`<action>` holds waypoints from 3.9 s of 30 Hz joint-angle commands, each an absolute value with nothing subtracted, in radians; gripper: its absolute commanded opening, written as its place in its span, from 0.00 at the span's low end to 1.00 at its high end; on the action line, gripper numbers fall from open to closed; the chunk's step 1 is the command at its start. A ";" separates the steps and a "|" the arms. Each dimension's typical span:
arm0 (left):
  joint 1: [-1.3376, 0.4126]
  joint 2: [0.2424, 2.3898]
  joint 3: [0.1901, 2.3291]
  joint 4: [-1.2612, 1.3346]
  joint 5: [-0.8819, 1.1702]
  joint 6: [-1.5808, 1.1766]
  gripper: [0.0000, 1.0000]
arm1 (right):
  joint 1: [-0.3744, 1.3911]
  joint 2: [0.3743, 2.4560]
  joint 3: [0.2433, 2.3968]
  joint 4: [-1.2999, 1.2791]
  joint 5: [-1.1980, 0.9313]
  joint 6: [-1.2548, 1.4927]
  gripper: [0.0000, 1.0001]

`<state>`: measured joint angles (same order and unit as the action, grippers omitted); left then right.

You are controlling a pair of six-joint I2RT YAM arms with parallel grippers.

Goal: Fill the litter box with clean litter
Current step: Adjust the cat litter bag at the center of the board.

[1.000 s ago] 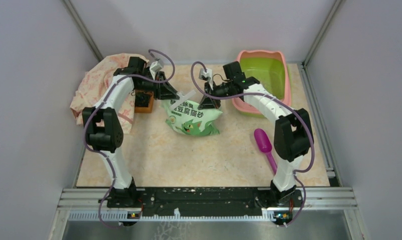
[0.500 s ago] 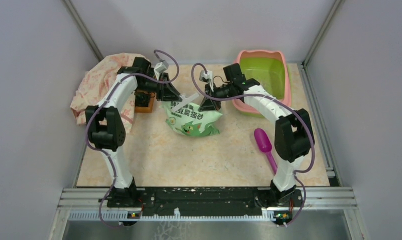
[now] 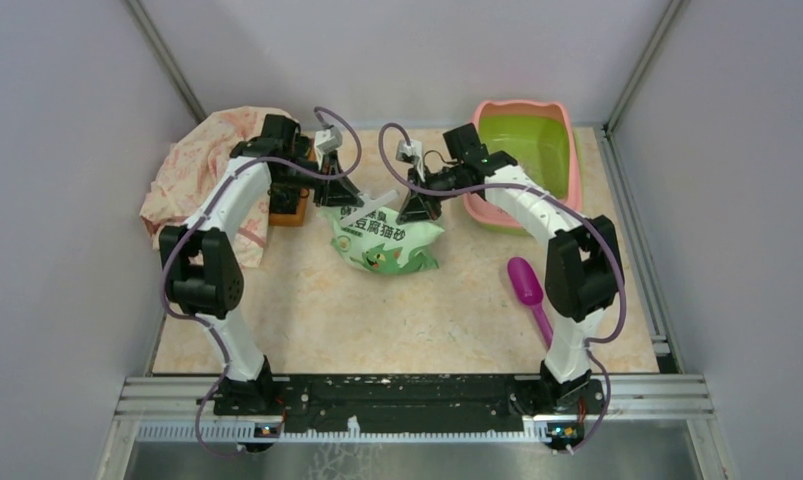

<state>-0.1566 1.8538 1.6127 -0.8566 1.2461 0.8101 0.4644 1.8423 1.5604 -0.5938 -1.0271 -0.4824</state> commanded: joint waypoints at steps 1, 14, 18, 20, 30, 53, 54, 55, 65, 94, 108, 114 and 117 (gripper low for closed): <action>-0.159 1.820 1.579 -0.844 1.111 0.806 0.03 | 0.427 1.828 1.624 -0.571 -1.078 -0.504 0.00; -0.153 1.802 1.555 -0.845 1.010 0.840 0.02 | 0.400 1.854 1.675 -0.566 -1.088 -0.479 0.00; -0.150 1.788 1.572 -0.863 0.999 0.851 0.02 | 0.400 1.862 1.695 -0.566 -1.088 -0.472 0.00; -0.147 1.792 1.584 -0.879 1.001 0.859 0.02 | 0.400 1.867 1.704 -0.569 -1.089 -0.468 0.00; -0.150 1.773 1.564 -0.879 0.970 0.855 0.05 | 0.406 1.880 1.716 -0.561 -1.091 -0.454 0.00; -0.219 1.784 1.548 -0.874 0.854 0.818 0.07 | 0.423 1.824 1.685 -0.469 -1.075 -0.380 0.09; -0.219 1.779 1.546 -0.873 0.854 0.818 0.07 | 0.423 1.821 1.682 -0.455 -1.072 -0.371 0.13; -0.219 1.777 1.545 -0.870 0.851 0.817 0.07 | 0.423 1.818 1.681 -0.446 -1.073 -0.363 0.19; -0.214 1.776 1.541 -0.857 0.835 0.808 0.16 | 0.451 1.843 1.710 -0.510 -1.105 -0.382 0.33; -0.199 1.798 1.574 -0.836 0.861 0.778 0.37 | 0.634 1.808 1.640 -0.788 -0.637 -0.484 0.50; -0.198 1.800 1.583 -0.835 0.863 0.777 0.36 | 0.646 1.830 1.630 -0.816 -0.652 -0.465 0.00; -0.198 1.813 1.609 -0.855 0.873 0.772 0.35 | 0.637 1.810 1.644 -0.751 -0.599 -0.445 0.00; -0.196 1.823 1.632 -0.871 0.869 0.770 0.34 | 0.607 1.815 1.667 -0.696 -0.587 -0.423 0.00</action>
<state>-0.2047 1.8053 1.5742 -0.8680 0.8639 0.7601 0.6193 1.8233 1.6421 -0.7929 -0.6281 -0.4503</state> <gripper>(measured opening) 0.361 0.008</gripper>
